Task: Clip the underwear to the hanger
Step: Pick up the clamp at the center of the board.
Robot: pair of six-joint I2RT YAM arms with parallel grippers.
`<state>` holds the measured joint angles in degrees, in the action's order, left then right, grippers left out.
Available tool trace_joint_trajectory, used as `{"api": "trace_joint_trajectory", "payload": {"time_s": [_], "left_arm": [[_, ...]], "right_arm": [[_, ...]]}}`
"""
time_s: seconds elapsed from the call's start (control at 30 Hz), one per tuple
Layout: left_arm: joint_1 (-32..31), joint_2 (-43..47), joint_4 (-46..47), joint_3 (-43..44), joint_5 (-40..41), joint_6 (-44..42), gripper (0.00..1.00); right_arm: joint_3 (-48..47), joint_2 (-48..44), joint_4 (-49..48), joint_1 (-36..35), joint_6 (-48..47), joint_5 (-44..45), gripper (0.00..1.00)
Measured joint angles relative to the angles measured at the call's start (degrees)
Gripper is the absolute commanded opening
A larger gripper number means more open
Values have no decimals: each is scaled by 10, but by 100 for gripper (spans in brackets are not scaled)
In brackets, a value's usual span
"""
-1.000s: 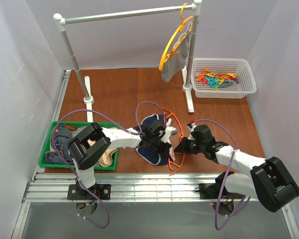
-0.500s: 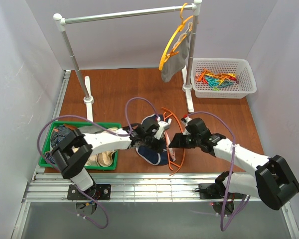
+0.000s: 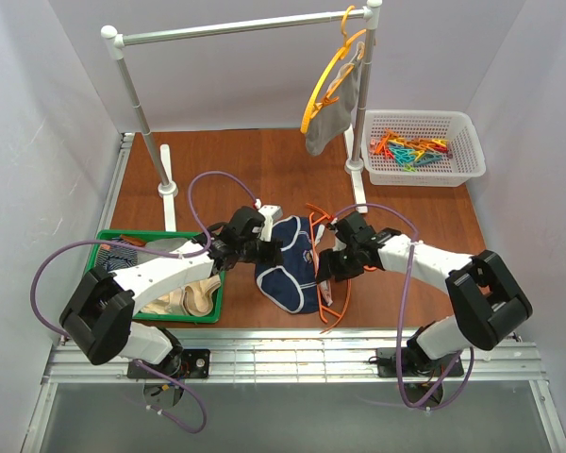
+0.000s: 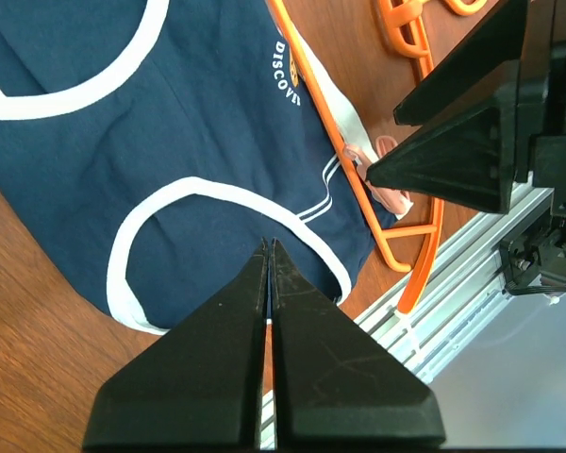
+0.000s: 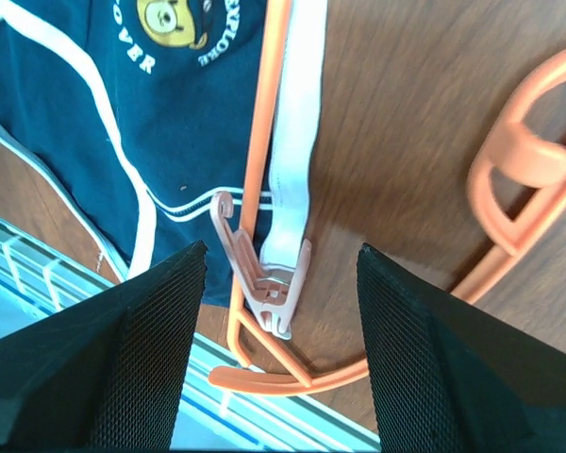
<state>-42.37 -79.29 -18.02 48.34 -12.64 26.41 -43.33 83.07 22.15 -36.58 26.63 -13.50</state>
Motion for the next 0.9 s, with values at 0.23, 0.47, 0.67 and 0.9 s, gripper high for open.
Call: {"api": "trace_joint_trajectory", "payload": {"time_s": [0.23, 0.47, 0.67, 0.9], "left_arm": [[0, 0, 1, -4, 0, 5, 0], [0, 0, 1, -12, 0, 6, 0], [0, 5, 2, -19, 2, 6, 0], [0, 6, 3, -19, 2, 6, 0]], "right_arm": [[-31, 31, 30, -24, -8, 1, 58], [-86, 91, 72, -45, -24, 27, 43], [-125, 122, 127, -63, -34, 70, 34], [-126, 122, 167, -71, -33, 84, 33]]}}
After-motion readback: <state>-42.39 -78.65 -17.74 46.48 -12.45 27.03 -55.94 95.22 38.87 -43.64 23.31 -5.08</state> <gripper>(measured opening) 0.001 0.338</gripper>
